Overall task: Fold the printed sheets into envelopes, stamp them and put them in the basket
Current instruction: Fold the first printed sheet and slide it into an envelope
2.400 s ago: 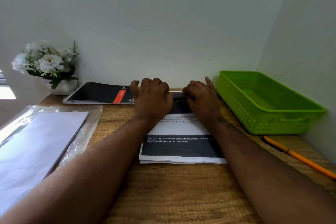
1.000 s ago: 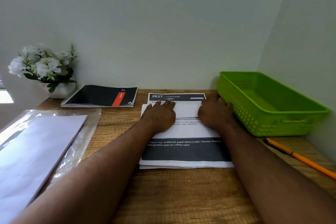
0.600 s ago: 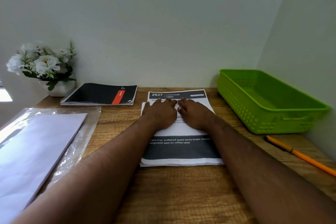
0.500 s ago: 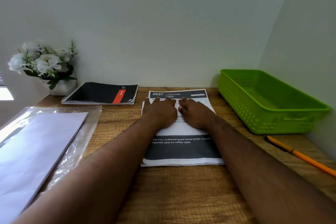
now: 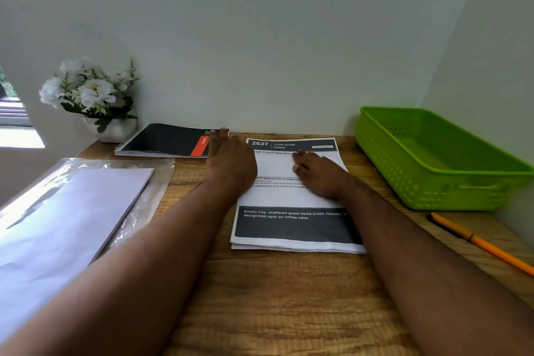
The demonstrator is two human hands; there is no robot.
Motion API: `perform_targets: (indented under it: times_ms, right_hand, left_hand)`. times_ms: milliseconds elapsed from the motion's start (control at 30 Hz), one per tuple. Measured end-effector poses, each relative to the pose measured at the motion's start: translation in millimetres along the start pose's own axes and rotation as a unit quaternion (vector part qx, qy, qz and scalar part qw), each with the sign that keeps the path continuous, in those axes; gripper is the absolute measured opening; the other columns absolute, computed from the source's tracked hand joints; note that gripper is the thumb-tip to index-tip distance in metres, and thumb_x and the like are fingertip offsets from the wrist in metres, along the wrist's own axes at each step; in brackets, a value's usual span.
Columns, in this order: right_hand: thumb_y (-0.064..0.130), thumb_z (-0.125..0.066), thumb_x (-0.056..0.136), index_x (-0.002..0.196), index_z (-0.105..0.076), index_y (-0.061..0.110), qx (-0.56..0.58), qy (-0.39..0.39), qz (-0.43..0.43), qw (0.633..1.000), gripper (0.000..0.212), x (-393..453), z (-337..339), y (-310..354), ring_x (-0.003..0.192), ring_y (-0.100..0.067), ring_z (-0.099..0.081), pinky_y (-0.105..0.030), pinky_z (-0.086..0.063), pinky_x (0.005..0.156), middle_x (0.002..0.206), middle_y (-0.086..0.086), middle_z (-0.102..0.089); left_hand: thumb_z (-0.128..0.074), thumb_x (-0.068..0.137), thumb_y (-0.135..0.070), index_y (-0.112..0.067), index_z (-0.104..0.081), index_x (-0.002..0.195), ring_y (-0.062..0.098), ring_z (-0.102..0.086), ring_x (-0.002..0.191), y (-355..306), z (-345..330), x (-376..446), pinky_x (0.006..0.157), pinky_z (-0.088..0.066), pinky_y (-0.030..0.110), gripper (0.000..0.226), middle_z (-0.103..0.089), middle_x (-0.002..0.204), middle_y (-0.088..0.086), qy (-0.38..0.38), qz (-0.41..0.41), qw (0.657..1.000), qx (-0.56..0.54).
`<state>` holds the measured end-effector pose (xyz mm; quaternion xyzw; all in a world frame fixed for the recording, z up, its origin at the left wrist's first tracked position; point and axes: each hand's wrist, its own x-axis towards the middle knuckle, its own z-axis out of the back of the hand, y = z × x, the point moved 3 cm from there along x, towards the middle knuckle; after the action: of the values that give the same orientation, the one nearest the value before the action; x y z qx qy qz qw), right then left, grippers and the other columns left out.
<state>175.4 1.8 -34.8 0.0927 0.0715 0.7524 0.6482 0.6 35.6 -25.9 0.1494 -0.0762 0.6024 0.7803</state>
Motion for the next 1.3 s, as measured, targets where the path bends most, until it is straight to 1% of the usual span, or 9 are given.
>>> perform_targets:
  times_ms: [100, 267, 467, 600, 700, 833, 967, 1100, 1300]
  right_hand:
    - [0.025, -0.031, 0.103, 0.141, -0.038, 0.009, 0.0, -0.005, 0.003, 1.0, 0.043, 1.5, -2.6, -1.4, 0.14, -0.024, -0.027, -0.04, -0.023, 0.113, 0.154, -0.007, -0.03]
    - [0.028, -0.035, 0.102, 0.149, -0.025, 0.015, 0.035, -0.03, -0.015, 0.999, 0.05, -0.8, -1.9, -3.8, 0.145, -0.022, -0.018, -0.037, -0.014, 0.117, 0.157, -0.004, -0.026]
    - [0.036, -0.053, 0.093, 0.146, -0.033, 0.032, 0.025, -0.175, -0.038, 0.984, 0.057, -0.2, 7.1, -12.2, 0.142, -0.015, -0.024, -0.051, -0.005, 0.114, 0.147, 0.004, -0.039]
    - [0.025, -0.062, 0.081, 0.1, -0.07, 0.028, -0.034, -0.45, 0.034, 0.892, 0.021, -8.8, 32.6, -2.5, 0.103, -0.018, -0.057, -0.043, -0.021, 0.102, 0.098, 0.004, -0.065]
    - [0.019, -0.064, 0.075, 0.078, -0.07, 0.023, -0.046, -0.463, 0.086, 0.881, 0.008, -8.9, 33.0, 3.0, 0.091, -0.016, -0.061, -0.04, -0.032, 0.095, 0.09, 0.006, -0.066]
    - [0.009, -0.066, 0.063, 0.069, -0.067, 0.016, 0.028, -0.283, 0.176, 0.943, 0.01, -7.1, 22.7, 4.9, 0.089, -0.024, -0.066, -0.032, -0.048, 0.08, 0.097, -0.003, -0.07]
    - [0.023, -0.065, 0.074, 0.077, -0.062, 0.02, 0.106, -0.113, 0.091, 0.984, 0.005, -3.6, 6.7, 0.8, 0.1, -0.021, -0.061, -0.038, -0.047, 0.089, 0.104, -0.001, -0.069]
    - [0.028, -0.059, 0.089, 0.1, -0.066, 0.019, 0.129, -0.106, 0.056, 0.984, 0.016, 0.6, 2.6, -0.5, 0.106, -0.022, -0.06, -0.037, -0.045, 0.092, 0.111, -0.003, -0.068]
    - [0.035, -0.035, 0.102, 0.143, -0.042, 0.021, 0.022, -0.043, 0.06, 0.997, 0.044, 5.9, -9.4, 4.8, 0.134, -0.02, -0.042, -0.036, -0.032, 0.11, 0.145, -0.001, -0.046]
  left_hand:
    - [-0.036, 0.093, -0.016, -0.019, -0.045, 0.134, 0.03, -0.037, 0.129, -6.4, -2.7, 3.0, 0.108, -0.015, 0.053, 0.042, -0.054, 0.132, 0.009, 0.016, -0.037, 0.996, -0.074]
    - [-0.039, 0.099, -0.026, -0.026, -0.038, 0.142, 0.029, -0.037, 0.131, -5.3, -9.1, 11.1, 0.108, -0.018, 0.051, 0.044, -0.046, 0.138, 0.007, 0.005, -0.03, 0.99, -0.136]
    - [-0.054, 0.09, -0.011, -0.016, -0.072, 0.105, 0.028, -0.055, 0.096, -3.3, 7.3, 10.7, 0.088, -0.04, 0.044, 0.024, -0.057, 0.097, 0.008, -0.205, -0.082, 0.916, -0.336]
    - [-0.051, 0.087, -0.018, -0.015, -0.071, 0.092, 0.019, -0.055, 0.089, -6.2, 24.5, -2.5, 0.083, -0.036, 0.039, 0.02, -0.06, 0.089, 0.003, -0.349, -0.089, 0.865, -0.349]
    - [-0.046, 0.083, -0.027, -0.02, -0.07, 0.079, 0.016, -0.056, 0.093, -4.7, 29.1, -12.3, 0.094, -0.024, 0.038, 0.024, -0.065, 0.086, -0.005, -0.384, -0.055, 0.87, -0.306]
    - [-0.038, 0.081, -0.033, -0.018, -0.071, 0.073, 0.017, -0.061, 0.088, -6.9, 25.7, -5.3, 0.096, -0.028, 0.038, 0.036, -0.069, 0.083, -0.006, -0.306, -0.057, 0.909, -0.279]
    - [-0.04, 0.092, -0.026, -0.012, -0.07, 0.109, 0.029, -0.061, 0.107, -22.3, 5.4, 4.0, 0.094, -0.045, 0.039, 0.037, -0.068, 0.114, 0.009, -0.085, -0.107, 0.947, -0.291]
    - [-0.033, 0.101, -0.027, -0.013, -0.044, 0.141, 0.029, -0.04, 0.134, -32.3, -13.7, 2.8, 0.111, -0.03, 0.041, 0.043, -0.045, 0.146, 0.01, 0.092, -0.106, 0.959, -0.248]
    - [-0.018, 0.104, -0.035, -0.017, -0.013, 0.154, 0.027, -0.011, 0.148, -34.9, -14.5, 1.7, 0.119, -0.009, 0.049, 0.053, -0.01, 0.162, 0.001, 0.145, -0.131, 0.965, -0.176]
